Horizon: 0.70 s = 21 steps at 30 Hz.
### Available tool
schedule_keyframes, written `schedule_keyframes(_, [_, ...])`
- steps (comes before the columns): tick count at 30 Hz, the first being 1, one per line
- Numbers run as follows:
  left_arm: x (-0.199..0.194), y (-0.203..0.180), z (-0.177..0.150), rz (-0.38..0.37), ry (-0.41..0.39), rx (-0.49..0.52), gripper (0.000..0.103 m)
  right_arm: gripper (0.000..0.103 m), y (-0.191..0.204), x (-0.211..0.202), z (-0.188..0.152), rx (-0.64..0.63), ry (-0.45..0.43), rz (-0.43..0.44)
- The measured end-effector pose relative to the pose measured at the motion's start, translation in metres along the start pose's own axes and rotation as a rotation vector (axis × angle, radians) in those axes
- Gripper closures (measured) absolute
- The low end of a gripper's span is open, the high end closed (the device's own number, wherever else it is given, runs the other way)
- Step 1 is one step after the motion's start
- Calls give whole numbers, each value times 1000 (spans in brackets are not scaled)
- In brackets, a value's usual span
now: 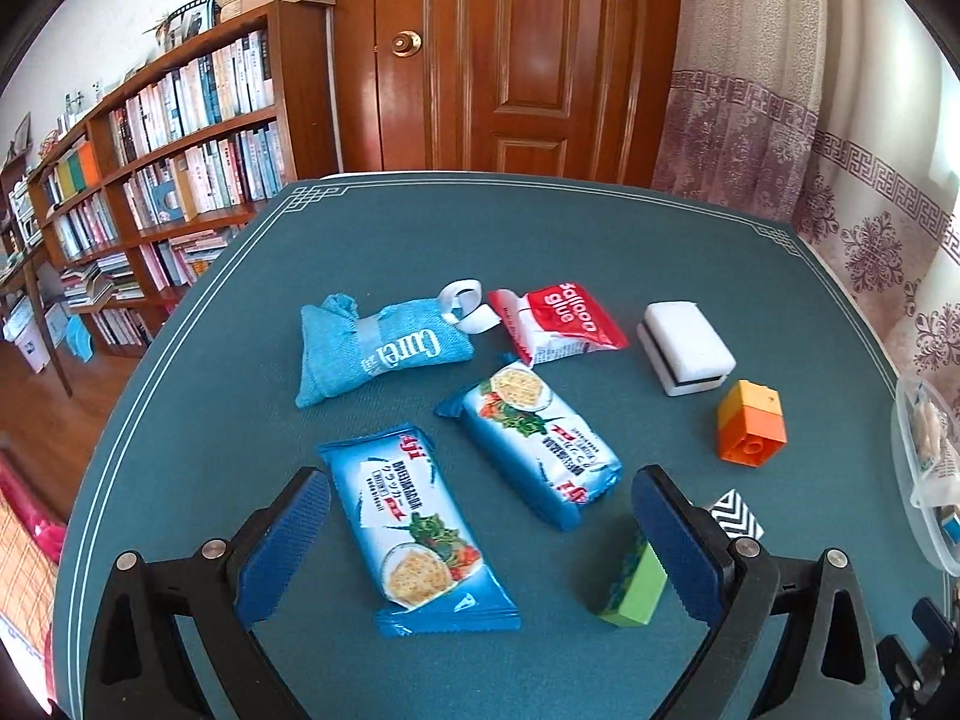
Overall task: Organize objects
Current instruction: 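Grasp the blue cracker packet with the left gripper and lift it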
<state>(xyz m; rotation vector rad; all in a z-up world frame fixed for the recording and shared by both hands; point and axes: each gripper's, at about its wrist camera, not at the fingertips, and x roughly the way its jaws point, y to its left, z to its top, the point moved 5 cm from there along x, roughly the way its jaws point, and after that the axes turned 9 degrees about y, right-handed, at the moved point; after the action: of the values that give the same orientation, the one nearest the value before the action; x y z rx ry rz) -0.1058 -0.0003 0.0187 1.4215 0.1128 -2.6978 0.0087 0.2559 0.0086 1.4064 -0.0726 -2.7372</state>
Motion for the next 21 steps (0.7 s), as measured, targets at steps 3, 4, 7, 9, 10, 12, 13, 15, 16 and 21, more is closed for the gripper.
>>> schedule_keyframes(3, [10,16,-2,28,21,-38,1,36,4,2,-1,-5,7,-1])
schedule_keyframes(4, [12,20,-2,35,25,-49,1,36,5,2,-1,-7,10,-1])
schedule_keyframes(7, [19,30,-4,48,41,-73,1,36,8,4,-1,-11,17,-1])
schedule_keyframes(9, [25,33,-6,55,57,-80,1,36,12,5,-1,-17,21,0])
schedule_keyframes(10, [29,34,-7,56,66,-83,1,36,13,6,-1,-20,23,1])
schedule_keyframes(12, [35,35,-9,60,84,-84,1,36,17,8,-1,-27,27,3])
schedule_keyframes(13, [39,35,-10,60,91,-83,1,36,18,9,-2,-31,29,3])
schedule_keyframes(15, [44,36,-13,63,107,-85,1,36,21,10,-2,-35,33,3])
schedule_keyframes(16, [46,36,-13,61,112,-85,1,36,22,11,-2,-37,35,2])
schedule_keyframes(21, [50,39,-16,61,109,-83,4,36,24,15,-3,-41,47,-1])
